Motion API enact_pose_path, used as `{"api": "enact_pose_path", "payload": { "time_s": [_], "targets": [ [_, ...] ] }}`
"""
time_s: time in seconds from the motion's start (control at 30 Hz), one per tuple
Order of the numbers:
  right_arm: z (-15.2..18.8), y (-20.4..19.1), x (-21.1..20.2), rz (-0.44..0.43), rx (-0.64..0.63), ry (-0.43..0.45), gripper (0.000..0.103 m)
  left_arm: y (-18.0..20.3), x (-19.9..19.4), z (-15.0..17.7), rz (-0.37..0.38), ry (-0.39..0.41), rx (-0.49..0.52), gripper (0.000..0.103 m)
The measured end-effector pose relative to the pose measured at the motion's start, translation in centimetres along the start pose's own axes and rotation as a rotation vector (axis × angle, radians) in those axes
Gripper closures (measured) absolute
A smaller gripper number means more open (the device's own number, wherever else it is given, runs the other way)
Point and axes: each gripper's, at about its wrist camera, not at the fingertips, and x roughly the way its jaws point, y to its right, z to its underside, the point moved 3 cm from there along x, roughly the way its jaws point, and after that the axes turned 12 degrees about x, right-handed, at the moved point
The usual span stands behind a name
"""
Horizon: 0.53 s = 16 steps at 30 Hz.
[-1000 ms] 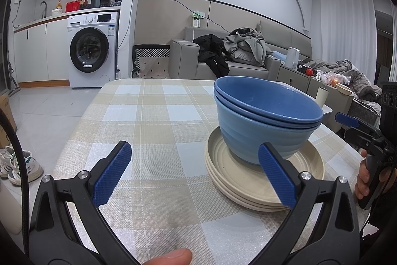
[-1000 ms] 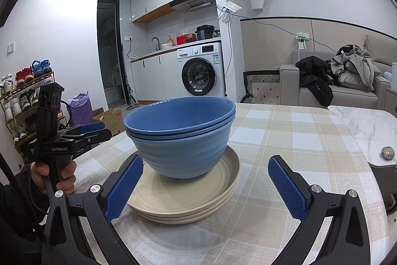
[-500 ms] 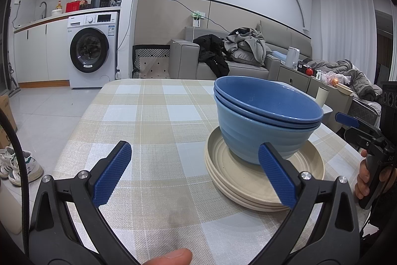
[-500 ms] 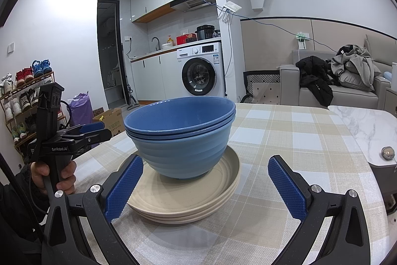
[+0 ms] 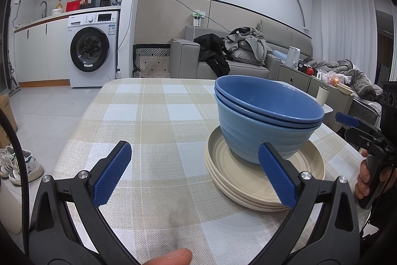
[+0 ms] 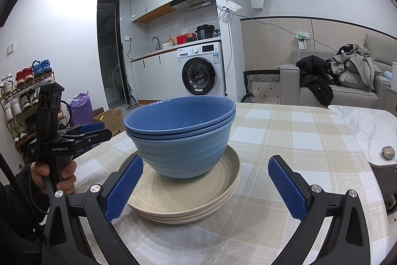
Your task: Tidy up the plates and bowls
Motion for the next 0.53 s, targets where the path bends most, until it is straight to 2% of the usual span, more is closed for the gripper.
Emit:
{"api": "enact_pose_path", "payload": {
  "time_s": [0.53],
  "targets": [
    [0.01, -0.08, -0.05, 0.000, 0.001, 0.000, 0.000, -0.02, 0.08, -0.01, 0.001, 0.000, 0.000, 0.001]
  ]
}}
